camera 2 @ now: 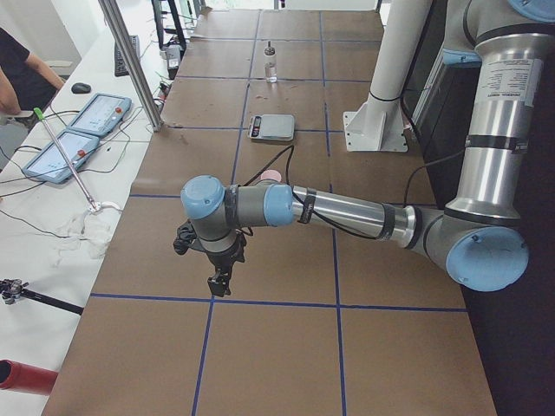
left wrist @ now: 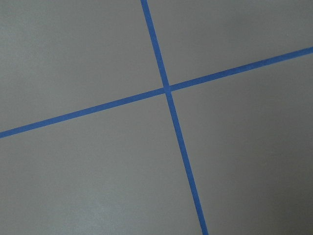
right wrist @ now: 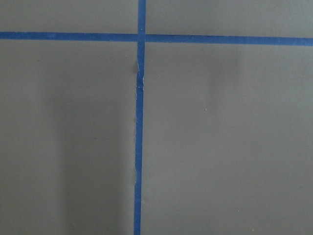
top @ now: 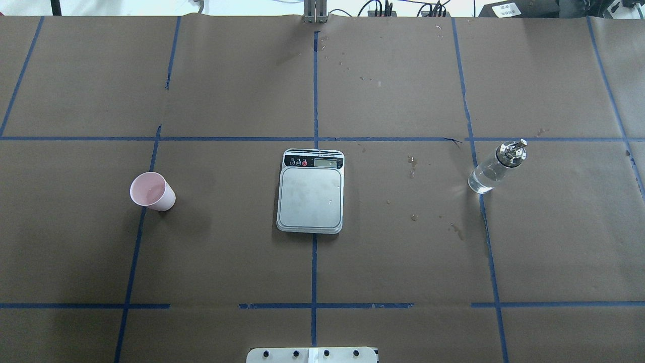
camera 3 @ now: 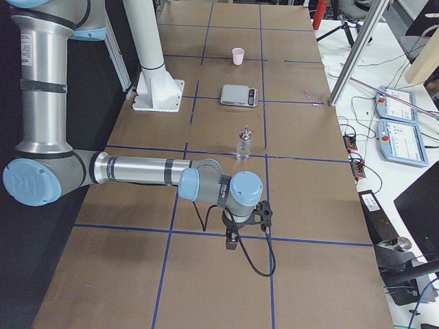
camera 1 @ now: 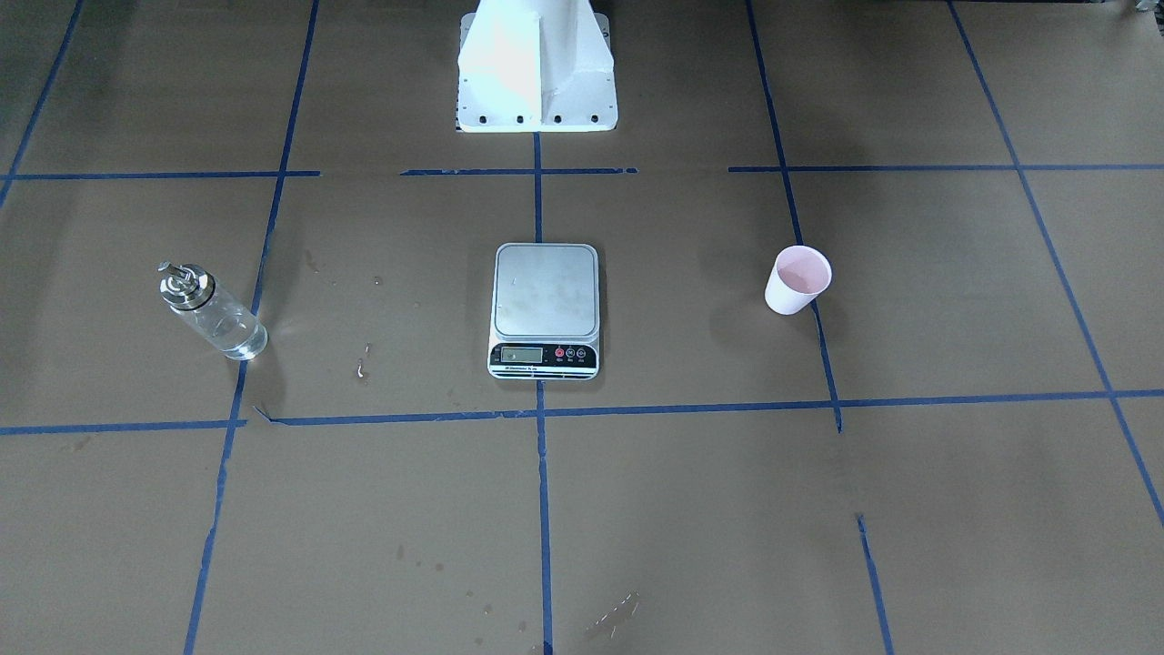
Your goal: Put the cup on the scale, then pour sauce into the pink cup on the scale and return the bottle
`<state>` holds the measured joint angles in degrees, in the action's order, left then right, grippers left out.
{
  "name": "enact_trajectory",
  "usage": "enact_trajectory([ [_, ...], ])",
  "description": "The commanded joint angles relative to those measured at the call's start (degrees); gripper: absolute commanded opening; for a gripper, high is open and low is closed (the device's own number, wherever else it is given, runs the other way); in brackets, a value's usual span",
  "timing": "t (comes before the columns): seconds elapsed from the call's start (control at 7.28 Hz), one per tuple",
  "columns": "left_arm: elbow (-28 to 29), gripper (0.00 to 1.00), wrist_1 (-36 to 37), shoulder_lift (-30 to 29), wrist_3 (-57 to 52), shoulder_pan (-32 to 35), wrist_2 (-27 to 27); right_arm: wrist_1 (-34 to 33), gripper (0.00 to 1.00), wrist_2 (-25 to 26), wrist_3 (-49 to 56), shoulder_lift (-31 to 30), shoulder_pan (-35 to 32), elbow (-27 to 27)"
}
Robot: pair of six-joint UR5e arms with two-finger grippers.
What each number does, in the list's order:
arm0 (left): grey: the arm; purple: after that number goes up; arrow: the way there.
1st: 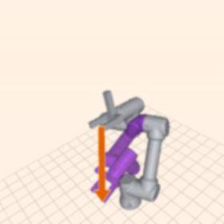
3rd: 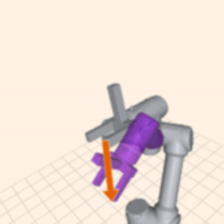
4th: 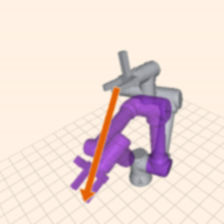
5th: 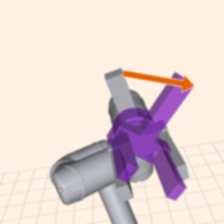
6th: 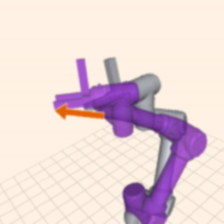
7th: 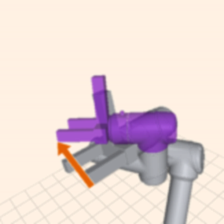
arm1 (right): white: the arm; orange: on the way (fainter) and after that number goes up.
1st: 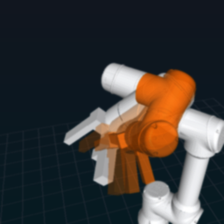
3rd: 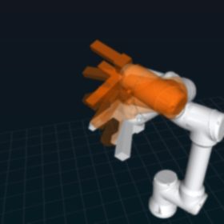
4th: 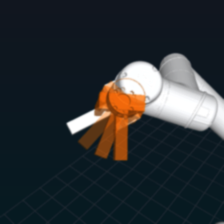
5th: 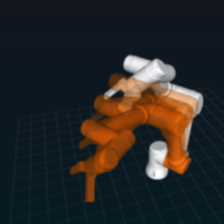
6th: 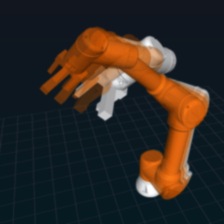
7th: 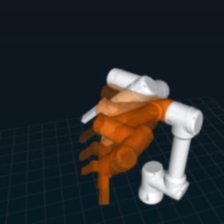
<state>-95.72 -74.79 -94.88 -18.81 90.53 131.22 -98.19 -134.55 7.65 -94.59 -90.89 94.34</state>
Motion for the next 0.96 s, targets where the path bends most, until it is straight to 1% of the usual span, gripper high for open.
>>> enact_trajectory([
  [0.0,-0.08,1.00,0.00,-0.04,0.00,0.00,0.00,0.01,1.00,-0.01,-0.09,0.46,0.09,0.23],
  [0.14,-0.61,1.00,-0.79,-0.22,-0.09,0.00,0.00,0.01,1.00,-0.10,-0.09,0.46,0.09,0.14],
  [0.27,-3.40,1.00,-0.88,-1.09,0.52,0.00,0.00,0.01,1.00,-0.10,-0.09,0.55,0.09,0.40],
  [0.41,-6.64,1.00,-0.88,-3.18,0.61,-0.17,0.00,0.01,1.00,-0.10,-0.09,0.64,0.09,0.67],
  [0.55,-8.07,1.00,-1.67,-6.34,1.22,-1.83,-0.35,0.01,1.00,-0.10,-0.09,0.81,0.01,0.76],
  [0.69,-10.26,1.00,-3.07,-6.80,3.32,-3.93,0.52,0.01,1.00,-0.10,-0.09,0.99,0.09,0.76],
  [0.82,-13.15,1.00,-3.25,-6.98,11.00,-6.74,1.57,0.01,1.00,-0.10,-0.09,1.17,0.01,0.76],
])
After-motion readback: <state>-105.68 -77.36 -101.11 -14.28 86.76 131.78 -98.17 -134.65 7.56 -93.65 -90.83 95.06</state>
